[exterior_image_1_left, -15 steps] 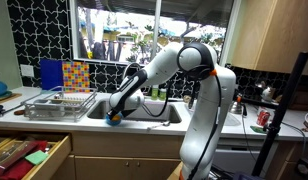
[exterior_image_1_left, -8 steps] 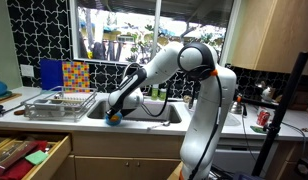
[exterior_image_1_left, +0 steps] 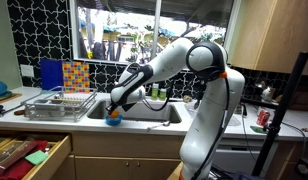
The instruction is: Put the blue bowl on the counter in front of the sink and spill the liquid in the orange bowl into the sink then set it down on the counter next to the blue bowl.
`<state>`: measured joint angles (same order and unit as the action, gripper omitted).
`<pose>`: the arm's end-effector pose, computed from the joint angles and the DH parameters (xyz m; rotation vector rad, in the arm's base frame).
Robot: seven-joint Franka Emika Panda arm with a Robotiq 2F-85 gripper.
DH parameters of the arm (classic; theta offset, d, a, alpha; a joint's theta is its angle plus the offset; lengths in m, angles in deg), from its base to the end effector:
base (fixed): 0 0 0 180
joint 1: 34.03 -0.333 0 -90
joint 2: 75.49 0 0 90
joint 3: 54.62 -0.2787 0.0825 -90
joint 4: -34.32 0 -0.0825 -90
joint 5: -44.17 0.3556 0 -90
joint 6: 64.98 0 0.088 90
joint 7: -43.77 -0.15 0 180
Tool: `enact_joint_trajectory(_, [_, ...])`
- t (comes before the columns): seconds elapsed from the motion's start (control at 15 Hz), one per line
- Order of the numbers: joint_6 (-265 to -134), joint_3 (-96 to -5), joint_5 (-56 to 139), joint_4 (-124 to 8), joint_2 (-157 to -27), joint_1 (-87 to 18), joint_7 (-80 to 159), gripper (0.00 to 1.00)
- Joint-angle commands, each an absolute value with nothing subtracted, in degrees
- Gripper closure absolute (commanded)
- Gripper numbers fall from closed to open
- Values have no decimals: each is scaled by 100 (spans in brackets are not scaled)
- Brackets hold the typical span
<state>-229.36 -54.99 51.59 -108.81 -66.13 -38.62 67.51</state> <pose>0.5004 0.0377 0.3504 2.9526 0.5769 0.8277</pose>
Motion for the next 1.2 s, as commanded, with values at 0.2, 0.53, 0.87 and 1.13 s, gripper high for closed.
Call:
enact_joint_trajectory(0.2, [-21753, -5091, 5162, -11115, -5633, -4133, 7279, 100])
enact_joint_trajectory(0.53, [-21911, -4681, 5589, -10947, -5550, -4282, 7589, 100])
enact_joint_trajectory(0.87, [-21906, -4641, 5604, -10946, -5524, -4312, 7637, 100])
enact_joint_trajectory(1.13, [-21735, -4014, 6436, -10423, -5706, -4322, 7499, 100])
